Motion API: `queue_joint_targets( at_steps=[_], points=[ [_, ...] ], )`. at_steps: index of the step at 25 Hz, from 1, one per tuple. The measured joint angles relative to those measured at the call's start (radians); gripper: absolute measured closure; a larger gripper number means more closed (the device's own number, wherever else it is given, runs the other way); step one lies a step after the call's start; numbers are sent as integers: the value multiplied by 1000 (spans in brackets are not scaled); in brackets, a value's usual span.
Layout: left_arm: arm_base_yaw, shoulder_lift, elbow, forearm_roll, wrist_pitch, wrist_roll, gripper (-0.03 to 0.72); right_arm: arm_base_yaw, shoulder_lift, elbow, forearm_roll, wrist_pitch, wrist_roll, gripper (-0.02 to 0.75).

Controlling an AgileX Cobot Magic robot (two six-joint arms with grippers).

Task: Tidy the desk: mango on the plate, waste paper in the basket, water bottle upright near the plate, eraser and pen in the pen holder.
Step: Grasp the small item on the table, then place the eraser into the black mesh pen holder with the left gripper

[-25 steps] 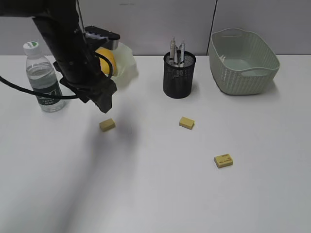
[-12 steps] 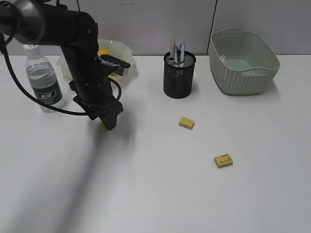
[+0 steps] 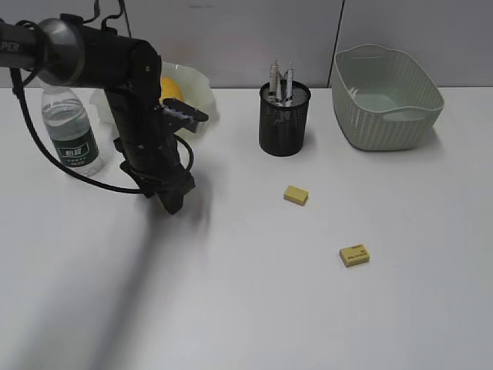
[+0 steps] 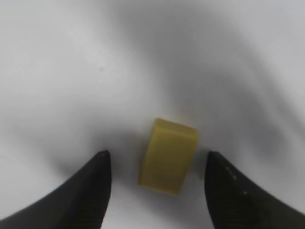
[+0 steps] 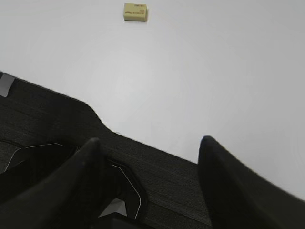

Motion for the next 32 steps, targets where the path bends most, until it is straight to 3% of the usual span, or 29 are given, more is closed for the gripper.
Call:
queue_joint_targets(
  at_steps=[6, 11, 24, 32],
  points=[
    [0, 8, -8, 10, -2, 1, 297, 0, 0, 0, 0, 0, 0, 242],
    [2, 9, -10, 31, -4, 1, 477, 0, 0, 0, 0, 0, 0, 241],
    [1, -76, -44, -46, 21, 1, 484, 0, 0, 0, 0, 0, 0, 242],
    [1, -117, -220, -323, -219, 1, 484, 0, 0, 0, -2, 0, 0, 242]
  ],
)
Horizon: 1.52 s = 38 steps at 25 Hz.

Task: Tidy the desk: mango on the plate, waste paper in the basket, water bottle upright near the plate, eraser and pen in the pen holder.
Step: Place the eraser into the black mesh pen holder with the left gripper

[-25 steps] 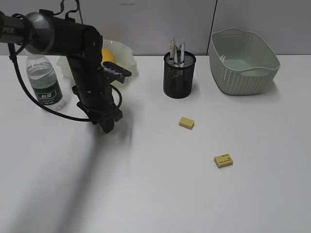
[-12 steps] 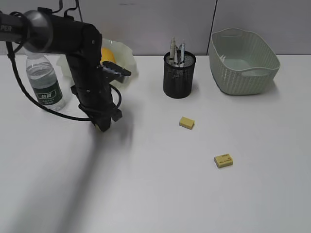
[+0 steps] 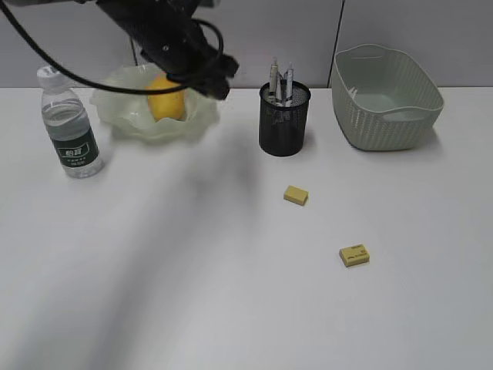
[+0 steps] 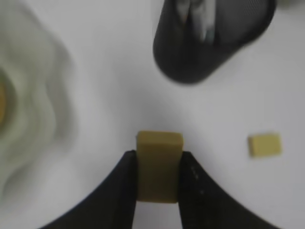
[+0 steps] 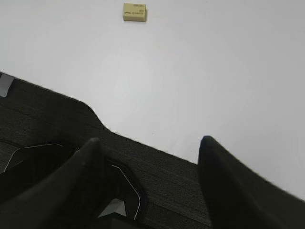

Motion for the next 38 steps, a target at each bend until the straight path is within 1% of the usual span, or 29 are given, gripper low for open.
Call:
queue_joint_targets(
  at_steps=[3, 5, 9, 12, 15, 20, 28, 30, 31, 35, 36, 38],
  points=[
    [-4, 0, -9, -137, -156, 0, 485, 0, 0, 0, 0, 0, 0, 242],
    [-19, 0, -9, -189, -259, 0, 485, 0, 0, 0, 0, 0, 0, 242],
    [-76, 20, -12, -212, -431, 0, 485, 0, 0, 0, 0, 0, 0, 242],
    [-115, 57, -12, -215, -518, 0, 485, 0, 0, 0, -1, 0, 0, 243],
    [-130, 99, -12, -221, -547, 0, 485, 0, 0, 0, -1, -1, 0, 243],
    [-130, 156, -12, -226, -558, 0, 485, 0, 0, 0, -2, -1, 0, 243],
    [-130, 179, -12, -272, -559, 0, 484, 0, 0, 0, -8, -1, 0, 243],
    [-130, 179, -12, -273, -559, 0, 460, 0, 0, 0, -8, -4, 0, 243],
    [-130, 179, -12, -273, -558, 0, 430, 0, 0, 0, -9, -7, 0, 243],
    [-130, 179, -12, -274, -545, 0, 272, 0, 0, 0, -10, -8, 0, 243],
    [-130, 179, -12, -274, -541, 0, 246, 0, 0, 0, -10, -8, 0, 243],
    [-130, 179, -12, -275, -536, 0, 223, 0, 0, 0, -10, -8, 0, 243]
  ],
)
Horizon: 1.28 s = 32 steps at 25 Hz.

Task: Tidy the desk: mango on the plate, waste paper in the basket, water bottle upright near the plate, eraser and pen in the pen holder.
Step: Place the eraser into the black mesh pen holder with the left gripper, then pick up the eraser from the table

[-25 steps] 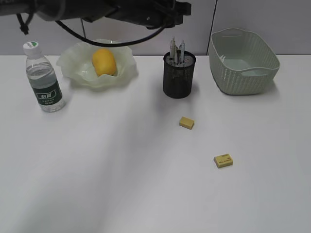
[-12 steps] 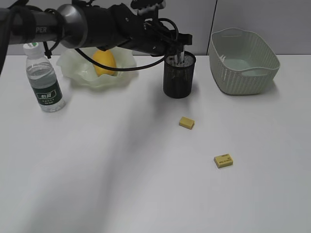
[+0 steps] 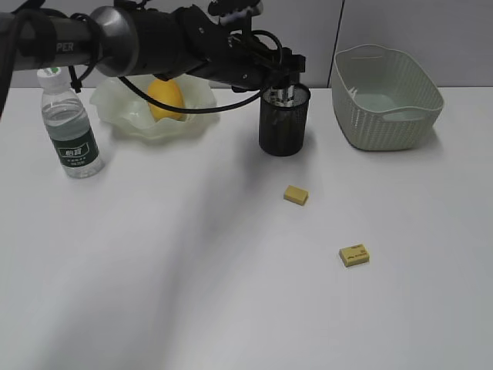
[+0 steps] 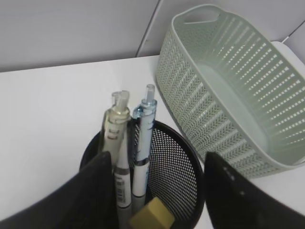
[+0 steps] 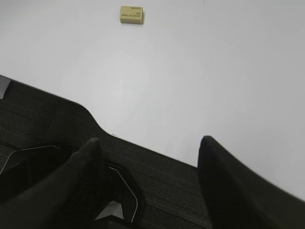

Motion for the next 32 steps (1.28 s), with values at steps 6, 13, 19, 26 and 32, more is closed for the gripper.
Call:
queue_joint_targets(
  at_steps=[6, 13, 19, 26, 32],
  points=[
    [0, -38, -3, 4, 62, 0, 210, 0, 0, 0, 0, -1, 0, 243],
    [0, -168, -3, 135, 308, 0, 211, 0, 0, 0, 0, -2, 0, 243],
    [0, -243, -5, 336, 759, -5, 211, 0, 0, 0, -1, -10, 0, 243],
    [0, -275, -1, 557, 992, -198, 211, 0, 0, 0, -31, -35, 12, 243],
    [0, -366, 42, 552, 995, -234, 211, 0, 0, 0, -34, -37, 17, 243]
  ],
)
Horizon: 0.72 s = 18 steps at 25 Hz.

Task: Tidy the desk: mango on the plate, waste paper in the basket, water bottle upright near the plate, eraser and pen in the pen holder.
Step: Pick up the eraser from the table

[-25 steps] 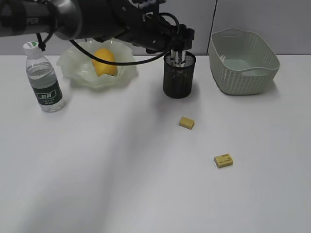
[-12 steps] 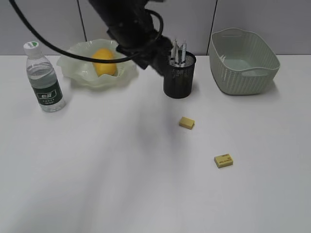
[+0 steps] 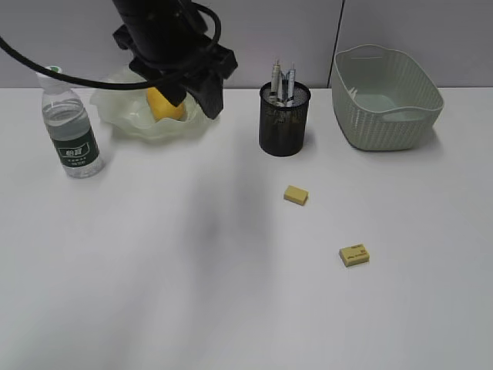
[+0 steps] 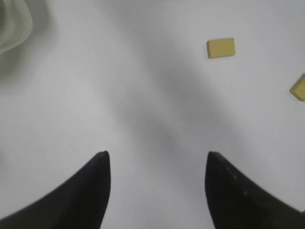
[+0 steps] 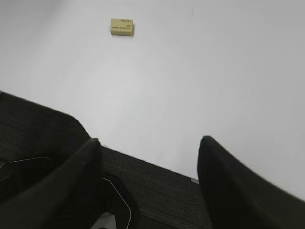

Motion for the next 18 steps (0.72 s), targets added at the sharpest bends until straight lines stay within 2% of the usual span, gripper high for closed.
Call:
queue_joint_targets(
  at_steps=[4, 10, 18],
  points=[
    [0, -106, 136, 1, -2, -3, 218, 0, 0, 0, 0, 0, 1, 243],
    [0, -338, 478, 7, -8, -3, 221, 0, 0, 0, 0, -1, 1, 243],
    [0, -756, 908, 4, -191, -3, 250, 0, 0, 0, 0, -1, 1, 243]
  ],
)
